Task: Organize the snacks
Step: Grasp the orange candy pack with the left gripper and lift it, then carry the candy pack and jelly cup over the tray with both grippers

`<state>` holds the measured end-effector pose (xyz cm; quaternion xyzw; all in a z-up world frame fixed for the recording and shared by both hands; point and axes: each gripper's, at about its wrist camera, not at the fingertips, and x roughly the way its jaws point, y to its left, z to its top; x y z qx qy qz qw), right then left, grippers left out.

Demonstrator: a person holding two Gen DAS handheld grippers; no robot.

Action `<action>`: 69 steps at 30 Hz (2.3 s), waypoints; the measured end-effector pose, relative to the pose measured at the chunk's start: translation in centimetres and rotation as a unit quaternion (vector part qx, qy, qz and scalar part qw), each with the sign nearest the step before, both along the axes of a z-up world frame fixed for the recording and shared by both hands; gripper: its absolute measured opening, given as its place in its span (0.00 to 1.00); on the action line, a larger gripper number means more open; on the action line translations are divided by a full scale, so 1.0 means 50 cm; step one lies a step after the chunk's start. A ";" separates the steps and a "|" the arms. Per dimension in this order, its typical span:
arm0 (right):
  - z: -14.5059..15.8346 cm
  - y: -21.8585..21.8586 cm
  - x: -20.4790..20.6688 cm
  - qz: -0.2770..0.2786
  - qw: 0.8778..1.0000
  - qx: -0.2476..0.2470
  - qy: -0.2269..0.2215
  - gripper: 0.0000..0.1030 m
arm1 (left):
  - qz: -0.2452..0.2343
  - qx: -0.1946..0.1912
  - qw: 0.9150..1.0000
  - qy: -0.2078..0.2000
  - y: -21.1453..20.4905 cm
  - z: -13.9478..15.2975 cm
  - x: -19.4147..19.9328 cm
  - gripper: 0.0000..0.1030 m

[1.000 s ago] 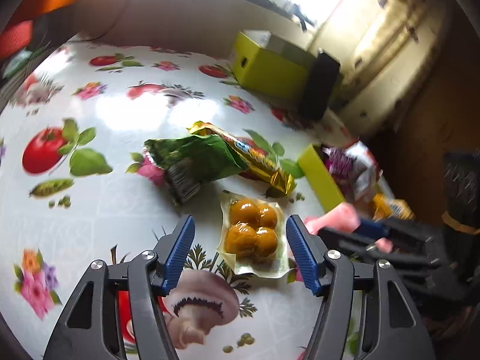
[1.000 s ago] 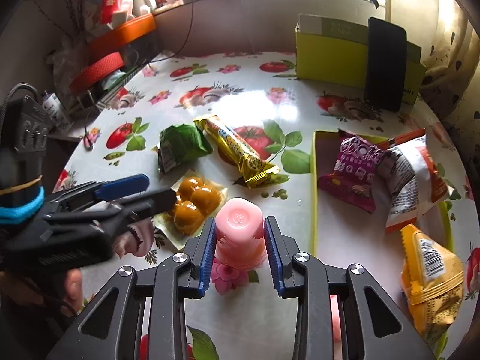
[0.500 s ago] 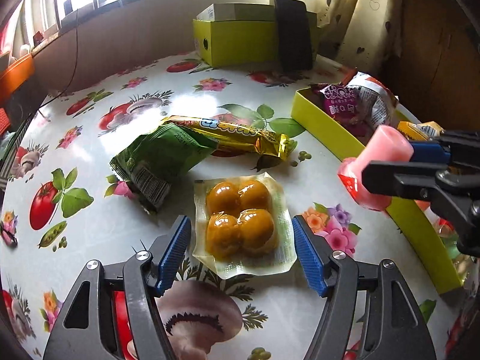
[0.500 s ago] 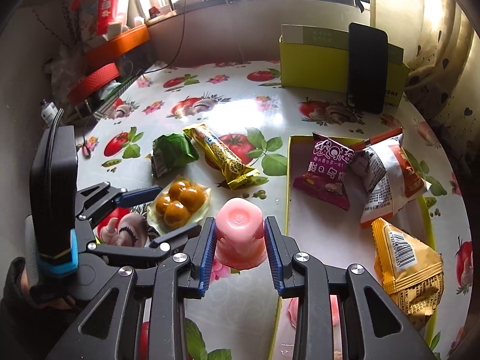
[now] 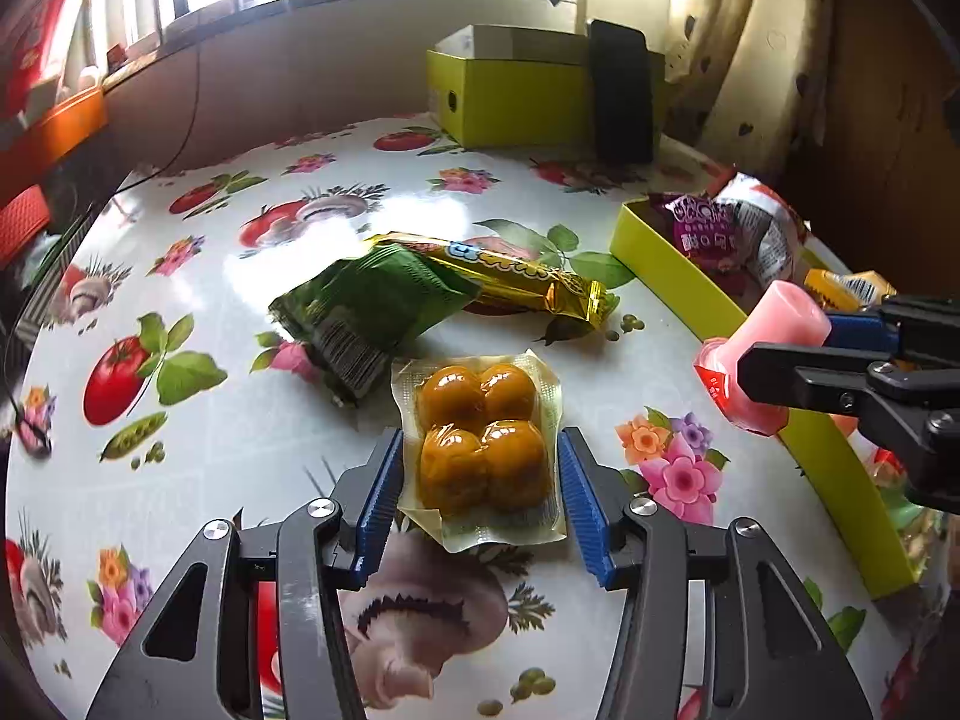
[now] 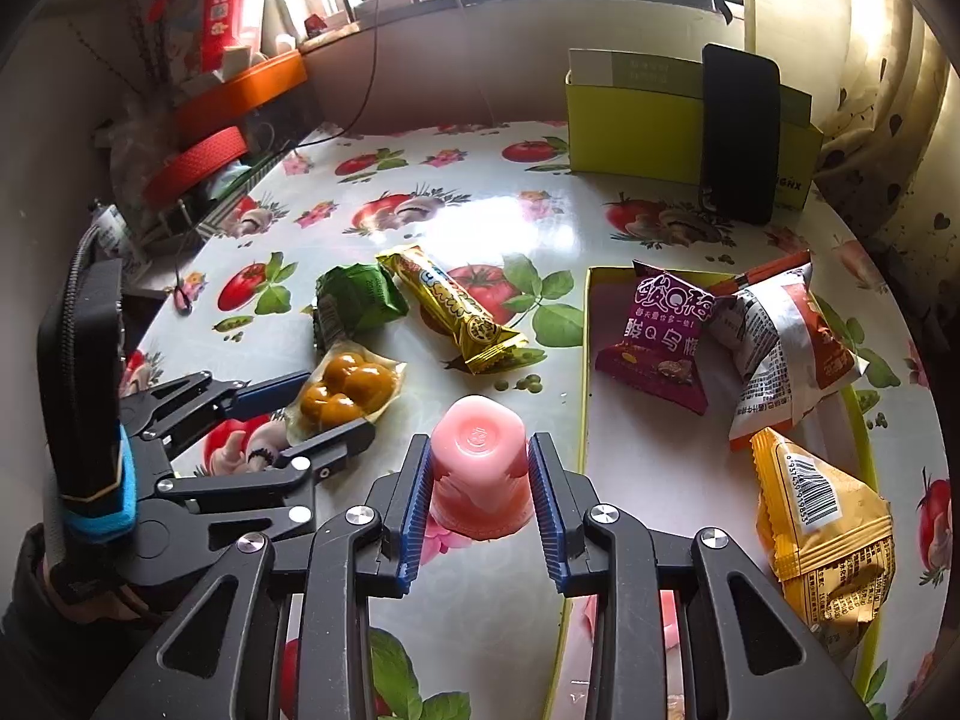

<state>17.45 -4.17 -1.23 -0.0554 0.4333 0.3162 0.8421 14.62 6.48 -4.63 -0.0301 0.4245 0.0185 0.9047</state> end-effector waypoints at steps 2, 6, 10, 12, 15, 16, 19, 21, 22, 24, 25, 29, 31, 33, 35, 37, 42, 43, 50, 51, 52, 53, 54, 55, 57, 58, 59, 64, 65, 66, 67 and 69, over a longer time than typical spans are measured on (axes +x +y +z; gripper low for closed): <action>0.002 -0.001 -0.003 0.002 1.000 0.002 -0.001 0.29 | 0.004 -0.006 1.000 -0.005 0.003 0.005 -0.009 0.51; 0.008 -0.003 -0.010 0.005 1.000 0.007 -0.004 0.29 | 0.012 -0.012 1.000 -0.016 -0.002 0.025 -0.028 0.50; 0.020 -0.014 -0.025 0.008 1.000 0.015 -0.010 0.29 | 0.023 -0.023 0.999 -0.031 -0.013 0.053 -0.047 0.51; 0.027 -0.020 -0.031 0.008 1.000 0.019 -0.015 0.29 | 0.027 -0.025 0.999 -0.038 -0.023 0.068 -0.057 0.51; 0.041 -0.033 -0.045 0.008 0.999 0.024 -0.024 0.29 | 0.028 -0.033 0.998 -0.049 -0.032 0.086 -0.068 0.51; 0.045 -0.037 -0.049 0.008 0.999 0.026 -0.027 0.29 | 0.028 -0.035 0.998 -0.052 -0.036 0.091 -0.071 0.51; 0.056 -0.048 -0.060 0.007 0.999 0.030 -0.035 0.29 | 0.027 -0.037 0.997 -0.061 -0.047 0.106 -0.079 0.51; 0.062 -0.058 -0.066 0.006 0.999 0.033 -0.038 0.29 | 0.024 -0.042 0.997 -0.064 -0.054 0.113 -0.084 0.51; 0.065 -0.063 -0.069 0.004 0.999 0.035 -0.040 0.29 | 0.021 -0.042 0.997 -0.066 -0.059 0.117 -0.085 0.51; 0.069 -0.070 -0.072 0.002 0.998 0.037 -0.042 0.29 | 0.016 -0.043 0.997 -0.068 -0.067 0.122 -0.086 0.51; 0.071 -0.074 -0.073 0.000 0.998 0.038 -0.043 0.29 | 0.013 -0.043 0.997 -0.069 -0.072 0.125 -0.086 0.51; 0.074 -0.087 -0.074 -0.005 0.998 0.039 -0.044 0.29 | 0.006 -0.047 0.996 -0.072 -0.083 0.130 -0.083 0.51; 0.075 -0.093 -0.075 -0.007 0.998 0.039 -0.044 0.29 | 0.003 -0.048 0.996 -0.072 -0.090 0.131 -0.082 0.51; 0.076 -0.099 -0.075 -0.009 0.998 0.040 -0.044 0.29 | -0.001 -0.049 0.996 -0.071 -0.096 0.132 -0.080 0.51; 0.076 -0.106 -0.075 -0.011 0.998 0.040 -0.044 0.29 | -0.004 -0.052 0.996 -0.071 -0.101 0.132 -0.077 0.51; 0.076 -0.110 -0.075 -0.014 0.998 0.041 -0.044 0.29 | -0.007 -0.053 0.996 -0.071 -0.106 0.133 -0.075 0.51; 0.076 -0.130 -0.073 -0.021 0.998 0.044 -0.045 0.29 | -0.017 -0.059 0.996 -0.070 -0.120 0.132 -0.069 0.51; 0.076 -0.138 -0.072 -0.025 0.998 0.045 -0.045 0.29 | -0.020 -0.061 0.996 -0.069 -0.124 0.132 -0.068 0.51; 0.064 -0.192 -0.066 -0.050 0.997 0.041 -0.040 0.29 | -0.037 -0.069 0.995 -0.066 -0.148 0.131 -0.056 0.51; 0.060 -0.201 -0.064 -0.055 0.997 0.039 -0.037 0.29 | -0.040 -0.070 0.995 -0.064 -0.153 0.131 -0.054 0.51; 0.056 -0.207 -0.063 -0.058 0.997 0.038 -0.036 0.29 | -0.042 -0.071 0.995 -0.064 -0.156 0.131 -0.051 0.51; 0.050 -0.216 -0.061 -0.063 0.997 0.035 -0.032 0.29 | -0.045 -0.070 0.995 -0.063 -0.160 0.130 -0.049 0.51; 0.046 -0.222 -0.060 -0.066 0.997 0.034 -0.030 0.29 | -0.048 -0.070 0.994 -0.062 -0.166 0.130 -0.046 0.51; 0.040 -0.229 -0.057 -0.070 0.997 0.031 -0.027 0.29 | -0.052 -0.070 0.994 -0.061 -0.171 0.130 -0.043 0.51; 0.032 -0.237 -0.053 -0.074 0.997 0.028 -0.022 0.29 | -0.058 -0.071 0.994 -0.060 -0.178 0.130 -0.038 0.51; 0.027 -0.242 -0.051 -0.078 0.996 0.025 -0.020 0.29 | -0.062 -0.071 0.994 -0.059 -0.183 0.129 -0.035 0.51; 0.024 -0.246 -0.048 -0.081 0.996 0.023 -0.019 0.29 | -0.065 -0.071 0.994 -0.058 -0.187 0.129 -0.032 0.51; 0.011 -0.260 -0.041 -0.088 0.996 0.018 -0.009 0.29 | -0.072 -0.069 0.994 -0.052 -0.197 0.124 -0.020 0.51; 0.009 -0.260 -0.040 -0.086 0.996 0.015 -0.008 0.29 | -0.072 -0.069 0.994 -0.051 -0.199 0.123 -0.017 0.51; 0.009 -0.259 -0.041 -0.085 0.996 0.014 -0.008 0.29 | -0.072 -0.070 0.994 -0.050 -0.200 0.122 -0.013 0.51; 0.009 -0.258 -0.042 -0.083 0.996 0.014 -0.008 0.29 | -0.073 -0.070 0.994 -0.049 -0.202 0.121 -0.009 0.51; 0.010 -0.256 -0.043 -0.081 0.997 0.014 -0.009 0.29 | -0.076 -0.072 0.993 -0.048 -0.206 0.118 -0.002 0.51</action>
